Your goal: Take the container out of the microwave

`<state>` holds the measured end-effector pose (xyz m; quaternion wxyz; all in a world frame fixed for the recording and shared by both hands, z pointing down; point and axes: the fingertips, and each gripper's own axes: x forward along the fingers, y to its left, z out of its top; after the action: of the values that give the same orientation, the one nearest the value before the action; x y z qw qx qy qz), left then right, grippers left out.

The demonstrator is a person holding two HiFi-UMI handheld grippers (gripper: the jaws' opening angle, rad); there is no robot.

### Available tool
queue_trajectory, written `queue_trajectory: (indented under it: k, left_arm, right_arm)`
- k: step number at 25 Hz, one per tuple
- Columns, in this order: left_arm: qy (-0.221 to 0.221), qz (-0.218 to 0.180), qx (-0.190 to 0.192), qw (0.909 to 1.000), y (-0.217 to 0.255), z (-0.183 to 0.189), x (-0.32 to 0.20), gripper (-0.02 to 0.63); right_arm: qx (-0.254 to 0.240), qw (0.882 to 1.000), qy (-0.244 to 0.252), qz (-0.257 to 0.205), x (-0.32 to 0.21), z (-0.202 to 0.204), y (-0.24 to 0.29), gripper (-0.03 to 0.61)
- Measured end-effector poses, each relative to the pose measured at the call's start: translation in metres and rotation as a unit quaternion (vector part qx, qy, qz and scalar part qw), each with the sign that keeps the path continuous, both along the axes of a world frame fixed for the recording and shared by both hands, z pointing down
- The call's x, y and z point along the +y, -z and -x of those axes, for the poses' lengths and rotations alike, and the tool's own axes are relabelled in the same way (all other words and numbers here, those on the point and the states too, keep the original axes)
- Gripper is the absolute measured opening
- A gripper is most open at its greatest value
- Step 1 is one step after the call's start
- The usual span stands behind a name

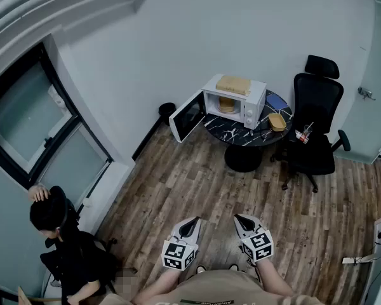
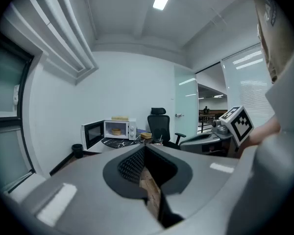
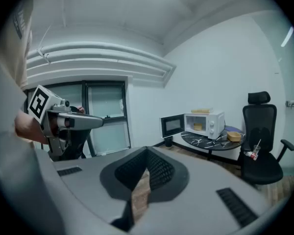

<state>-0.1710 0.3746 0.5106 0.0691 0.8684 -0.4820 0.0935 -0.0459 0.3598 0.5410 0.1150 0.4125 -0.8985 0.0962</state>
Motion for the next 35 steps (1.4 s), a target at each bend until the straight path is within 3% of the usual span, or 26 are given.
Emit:
queue_trajectory:
  k: [5,17,24,29,35]
  left_arm:
    - [0.010,0.000,-0.011,0.9999,-0.006,-0.002,0.001,0.008]
    - [0.056,0.044,-0.030,0.9970,-0.035,0.015,0.019,0.006]
    - [0.037,0.042,-0.016,0.9983,-0.053,-0.018,0.011,0.008]
    - [0.018,0.034,-0.034,0.9987,-0.049,-0.036,-0.004,0.008]
    - [0.007,0.065,-0.017,0.9977,-0.067,-0.032,-0.028,0.008]
  right_arm:
    - [0.004,1.000,0.004,-0.009,-0.004,-0.010,0.001,0.008]
    - [0.031,0.999,0.029,-0.022,-0.009,-0.022,-0.011,0.008]
    - [0.018,1.000,0.019,-0.007,-0.012,-0.048,-0.033,0.008]
    - [0.008,1.000,0.005,-0.007,-0.028,-0.062,-0.033,0.008]
    - [0.008,1.000,-0.018,0.015,-0.047,-0.063,-0.044,0.008]
